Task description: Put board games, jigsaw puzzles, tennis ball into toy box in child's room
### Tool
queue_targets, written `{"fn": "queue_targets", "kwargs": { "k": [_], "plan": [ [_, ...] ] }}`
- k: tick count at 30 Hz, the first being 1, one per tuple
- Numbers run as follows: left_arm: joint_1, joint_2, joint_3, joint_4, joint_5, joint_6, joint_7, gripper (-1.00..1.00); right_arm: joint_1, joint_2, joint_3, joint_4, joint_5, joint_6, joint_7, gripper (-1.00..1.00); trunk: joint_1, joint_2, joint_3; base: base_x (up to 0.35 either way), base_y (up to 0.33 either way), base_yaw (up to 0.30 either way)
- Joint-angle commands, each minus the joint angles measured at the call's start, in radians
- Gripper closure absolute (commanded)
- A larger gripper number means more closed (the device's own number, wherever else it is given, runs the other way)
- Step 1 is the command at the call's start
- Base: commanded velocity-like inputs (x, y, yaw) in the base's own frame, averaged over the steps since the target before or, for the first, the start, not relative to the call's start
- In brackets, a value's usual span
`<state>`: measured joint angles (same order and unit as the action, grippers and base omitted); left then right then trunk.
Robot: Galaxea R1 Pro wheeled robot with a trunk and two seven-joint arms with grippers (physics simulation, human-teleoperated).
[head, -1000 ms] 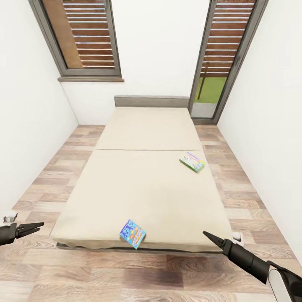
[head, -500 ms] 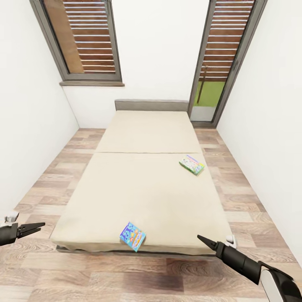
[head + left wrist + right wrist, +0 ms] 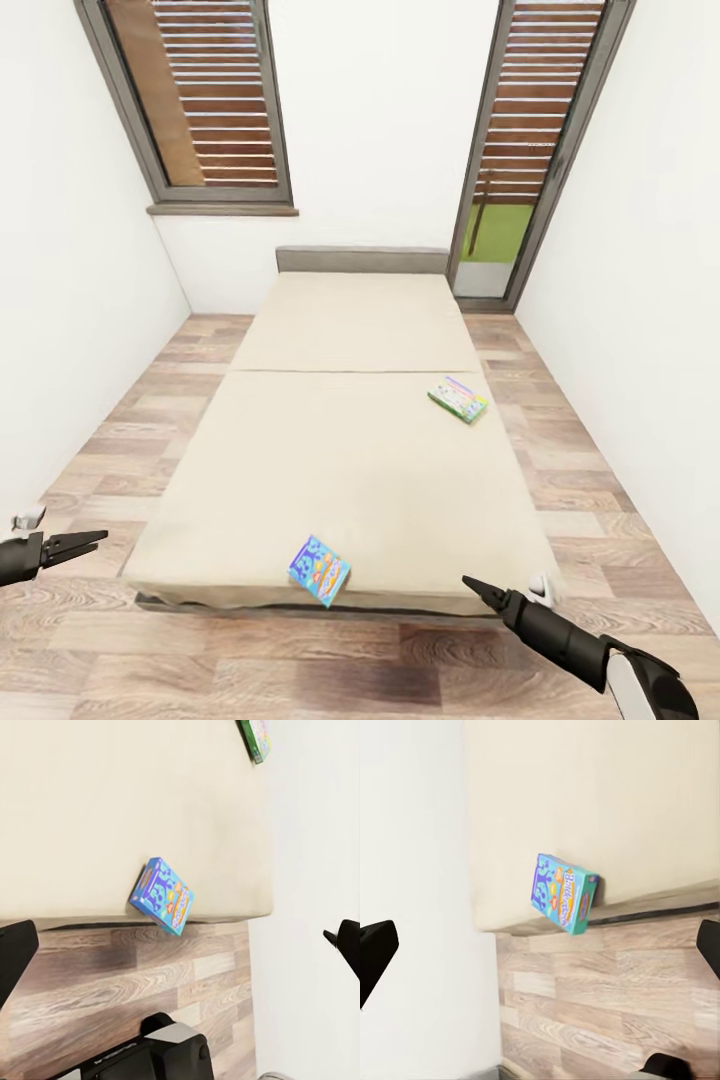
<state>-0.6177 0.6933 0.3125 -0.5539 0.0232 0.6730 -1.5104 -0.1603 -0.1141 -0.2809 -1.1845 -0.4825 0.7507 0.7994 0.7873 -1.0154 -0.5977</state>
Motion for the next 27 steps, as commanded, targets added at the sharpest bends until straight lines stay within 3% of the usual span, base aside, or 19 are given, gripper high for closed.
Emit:
{"fn": "queue_targets", "kwargs": {
  "k": [1, 13, 27],
  "plan": [
    [0.000, 0.000, 0.000, 0.000, 0.000, 0.011, -0.004, -1.00, -0.006, 0.003, 0.000, 0.015, -0.002, 0.006, 0.000, -1.00, 0.000, -0.001, 0.001, 0.000, 0.013, 0.000],
    [0.000, 0.000, 0.000, 0.000, 0.000, 0.011, -0.004, -1.00, -0.098, 0.034, 0.007, 0.209, -0.001, 0.015, -0.083, -1.00, 0.000, -0.001, 0.021, 0.000, 0.004, 0.000],
    [0.000, 0.000, 0.000, 0.000, 0.000, 0.011, -0.004, -1.00, -0.122, 0.056, 0.031, 0.250, -0.002, 0.020, -0.137, -1.00, 0.000, -0.001, 0.044, 0.000, 0.000, -0.089]
  ]
}}
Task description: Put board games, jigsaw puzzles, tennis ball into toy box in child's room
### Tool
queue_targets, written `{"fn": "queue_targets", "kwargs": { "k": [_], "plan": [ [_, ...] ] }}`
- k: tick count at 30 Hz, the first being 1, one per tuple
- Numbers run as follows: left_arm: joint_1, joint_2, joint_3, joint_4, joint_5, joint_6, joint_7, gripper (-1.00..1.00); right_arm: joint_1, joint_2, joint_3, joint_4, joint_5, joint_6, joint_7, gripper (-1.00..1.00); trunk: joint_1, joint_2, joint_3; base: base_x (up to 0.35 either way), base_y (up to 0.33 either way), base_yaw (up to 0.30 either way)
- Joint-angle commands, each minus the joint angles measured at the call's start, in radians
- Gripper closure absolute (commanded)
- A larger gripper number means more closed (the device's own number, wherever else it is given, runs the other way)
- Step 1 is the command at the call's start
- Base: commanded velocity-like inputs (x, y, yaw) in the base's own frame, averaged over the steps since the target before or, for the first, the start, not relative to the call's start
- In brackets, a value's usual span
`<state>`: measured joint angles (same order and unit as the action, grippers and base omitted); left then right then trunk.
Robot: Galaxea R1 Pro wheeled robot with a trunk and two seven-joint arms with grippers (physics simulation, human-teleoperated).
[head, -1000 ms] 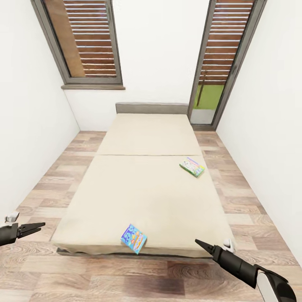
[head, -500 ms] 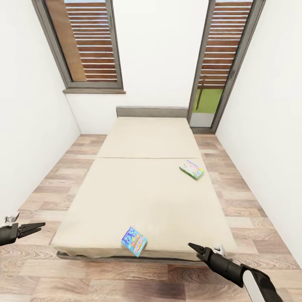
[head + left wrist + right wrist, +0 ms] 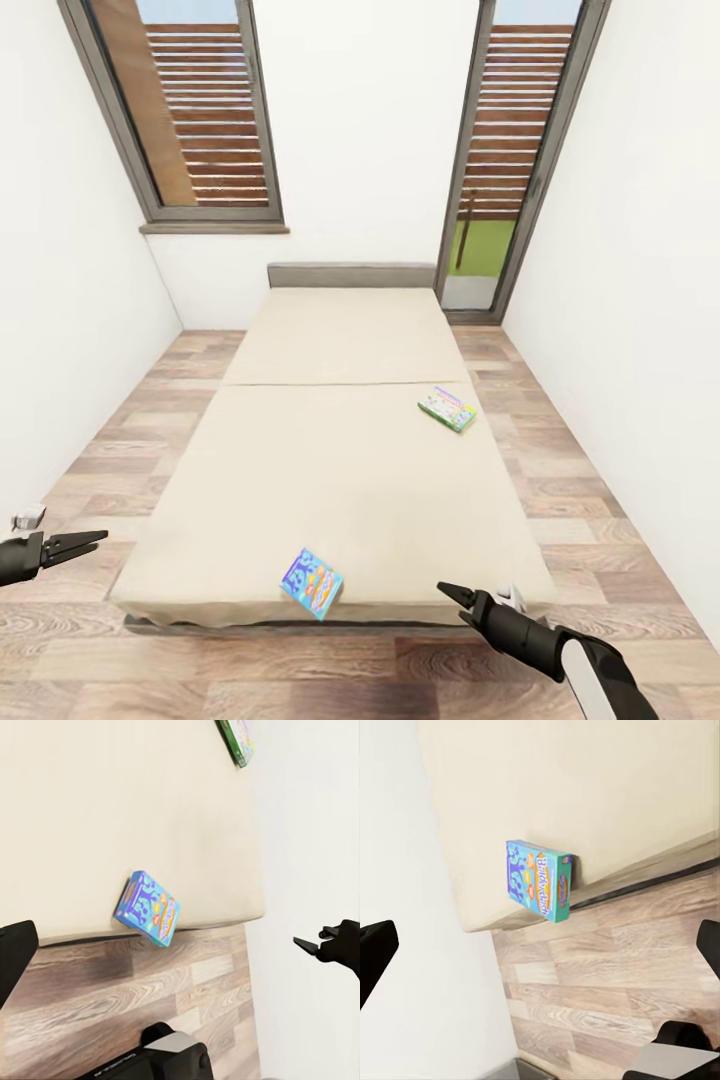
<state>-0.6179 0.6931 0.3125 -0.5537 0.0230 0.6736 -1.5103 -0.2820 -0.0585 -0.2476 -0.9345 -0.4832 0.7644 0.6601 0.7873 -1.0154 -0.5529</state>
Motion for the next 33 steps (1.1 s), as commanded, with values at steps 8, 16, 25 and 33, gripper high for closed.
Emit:
{"fn": "queue_targets", "kwargs": {
  "k": [8, 16, 25, 33],
  "plan": [
    [0.000, 0.000, 0.000, 0.000, 0.000, 0.010, -0.004, -1.00, -0.002, 0.001, 0.000, 0.001, -0.002, 0.006, 0.000, -1.00, 0.000, -0.001, 0.012, 0.000, 0.000, -0.143],
    [0.000, 0.000, 0.000, 0.000, 0.000, 0.010, -0.004, -1.00, -0.002, 0.006, 0.003, 0.002, -0.001, 0.005, -0.002, -1.00, 0.000, -0.001, 0.021, 0.000, 0.000, -0.103],
    [0.000, 0.000, 0.000, 0.000, 0.000, 0.011, -0.004, -1.00, -0.002, 0.020, 0.010, 0.002, 0.001, 0.004, -0.008, -1.00, 0.000, -0.001, 0.024, -0.001, 0.001, -0.022],
    [0.000, 0.000, 0.001, 0.000, 0.000, 0.010, -0.004, -1.00, -0.002, 0.023, 0.014, 0.002, 0.001, 0.002, -0.014, -1.00, 0.000, -0.001, 0.024, -0.038, 0.097, -0.003]
  ]
}}
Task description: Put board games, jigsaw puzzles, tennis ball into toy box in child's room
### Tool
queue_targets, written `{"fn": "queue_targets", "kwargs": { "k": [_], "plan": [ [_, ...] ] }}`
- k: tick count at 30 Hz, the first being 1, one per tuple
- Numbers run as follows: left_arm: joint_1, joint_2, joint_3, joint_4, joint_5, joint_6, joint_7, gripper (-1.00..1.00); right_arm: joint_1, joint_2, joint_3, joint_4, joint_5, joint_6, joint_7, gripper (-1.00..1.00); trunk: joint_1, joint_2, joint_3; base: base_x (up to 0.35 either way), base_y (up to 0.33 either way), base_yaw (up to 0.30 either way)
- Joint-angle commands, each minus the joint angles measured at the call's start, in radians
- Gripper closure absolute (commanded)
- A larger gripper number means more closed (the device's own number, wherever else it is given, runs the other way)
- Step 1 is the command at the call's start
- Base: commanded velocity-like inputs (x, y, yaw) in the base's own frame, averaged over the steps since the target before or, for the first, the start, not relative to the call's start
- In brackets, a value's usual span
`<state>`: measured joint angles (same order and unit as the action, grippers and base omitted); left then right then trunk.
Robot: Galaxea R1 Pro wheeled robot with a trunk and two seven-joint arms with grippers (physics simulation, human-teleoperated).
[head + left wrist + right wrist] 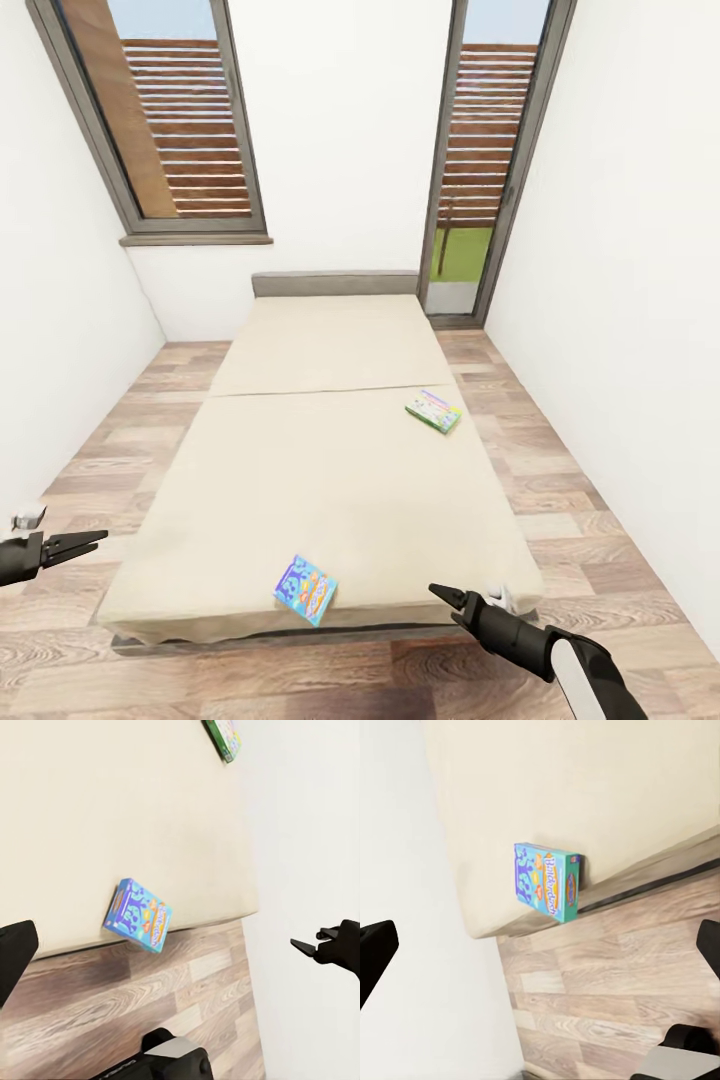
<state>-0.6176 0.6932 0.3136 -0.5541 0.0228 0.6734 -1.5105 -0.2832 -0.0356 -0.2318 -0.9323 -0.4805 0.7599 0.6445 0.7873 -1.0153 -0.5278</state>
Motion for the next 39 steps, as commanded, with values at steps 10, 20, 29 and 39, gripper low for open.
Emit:
{"fn": "queue_targets", "kwargs": {
  "k": [10, 20, 29, 39],
  "plan": [
    [-0.001, 0.000, 0.000, 0.000, 0.000, 0.011, -0.003, -1.00, -0.001, 0.001, -0.003, 0.002, -0.008, 0.002, 0.002, -1.00, 0.000, -0.001, -0.001, -0.017, 0.056, -0.001],
    [-0.001, 0.000, -0.001, 0.000, 0.000, 0.011, -0.003, -1.00, -0.001, 0.013, -0.002, 0.023, -0.012, 0.005, 0.003, -1.00, 0.000, -0.001, -0.001, -0.007, 0.029, 0.000],
    [-0.001, 0.000, -0.001, 0.000, 0.000, 0.011, -0.003, -1.00, -0.003, 0.027, -0.001, 0.029, -0.012, 0.007, 0.006, -1.00, 0.000, -0.001, -0.001, -0.032, 0.127, 0.000],
    [-0.001, -0.001, -0.001, 0.000, 0.000, 0.011, -0.003, -1.00, -0.004, 0.030, -0.001, 0.029, -0.011, 0.005, 0.014, -1.00, 0.000, -0.001, -0.001, -0.005, 0.086, 0.000]
  ]
}}
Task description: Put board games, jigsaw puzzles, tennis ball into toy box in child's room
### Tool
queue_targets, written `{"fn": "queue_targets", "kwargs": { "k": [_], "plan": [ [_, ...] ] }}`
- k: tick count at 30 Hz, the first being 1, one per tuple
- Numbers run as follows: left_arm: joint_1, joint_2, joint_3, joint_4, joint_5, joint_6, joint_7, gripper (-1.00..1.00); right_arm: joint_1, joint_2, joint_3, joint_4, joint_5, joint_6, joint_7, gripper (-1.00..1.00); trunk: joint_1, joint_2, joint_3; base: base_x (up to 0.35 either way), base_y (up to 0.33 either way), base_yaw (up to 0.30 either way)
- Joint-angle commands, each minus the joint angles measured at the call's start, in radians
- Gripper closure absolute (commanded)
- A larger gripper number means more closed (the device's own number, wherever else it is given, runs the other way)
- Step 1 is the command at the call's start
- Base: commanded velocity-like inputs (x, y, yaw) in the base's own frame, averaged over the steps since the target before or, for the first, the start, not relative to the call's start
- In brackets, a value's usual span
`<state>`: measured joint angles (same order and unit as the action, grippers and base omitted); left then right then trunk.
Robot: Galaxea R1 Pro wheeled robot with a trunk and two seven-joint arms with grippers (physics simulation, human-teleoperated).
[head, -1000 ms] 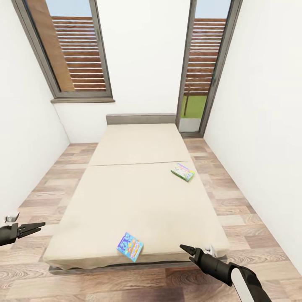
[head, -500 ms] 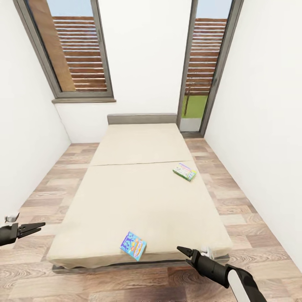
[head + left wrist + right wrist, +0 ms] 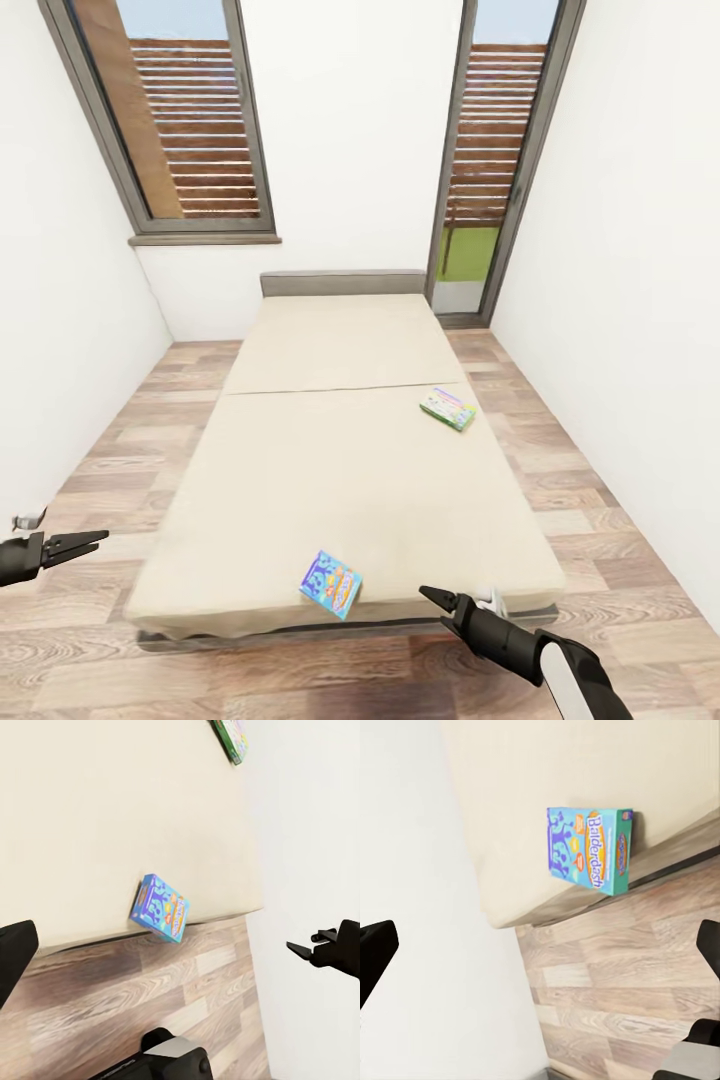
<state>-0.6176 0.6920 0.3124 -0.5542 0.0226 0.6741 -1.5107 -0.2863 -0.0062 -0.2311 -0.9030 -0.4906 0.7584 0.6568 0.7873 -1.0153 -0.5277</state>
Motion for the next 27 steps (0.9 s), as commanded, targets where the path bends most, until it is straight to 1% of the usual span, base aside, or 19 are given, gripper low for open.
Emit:
{"fn": "queue_targets", "kwargs": {
  "k": [1, 9, 20, 27],
  "plan": [
    [-0.001, 0.000, 0.000, 0.000, 0.000, 0.010, -0.003, -1.00, -0.001, 0.001, -0.002, -0.001, -0.001, 0.006, 0.002, -1.00, 0.000, -0.001, -0.001, -0.001, 0.199, 0.000],
    [-0.001, 0.000, 0.000, 0.000, 0.000, 0.011, -0.003, -1.00, -0.001, 0.001, -0.002, -0.001, 0.001, 0.004, 0.003, -1.00, 0.000, -0.001, -0.001, -0.001, 0.107, 0.000],
    [-0.001, 0.000, 0.000, 0.000, 0.000, 0.013, -0.004, -1.00, -0.001, 0.002, -0.002, -0.001, -0.002, 0.003, -0.003, -1.00, 0.000, -0.001, -0.001, 0.000, 0.016, 0.000],
    [-0.001, 0.000, 0.001, 0.000, 0.000, 0.017, -0.004, -1.00, -0.001, 0.012, -0.002, 0.000, -0.004, 0.003, -0.007, -1.00, 0.000, -0.001, -0.001, 0.000, 0.002, 0.000]
  ]
}}
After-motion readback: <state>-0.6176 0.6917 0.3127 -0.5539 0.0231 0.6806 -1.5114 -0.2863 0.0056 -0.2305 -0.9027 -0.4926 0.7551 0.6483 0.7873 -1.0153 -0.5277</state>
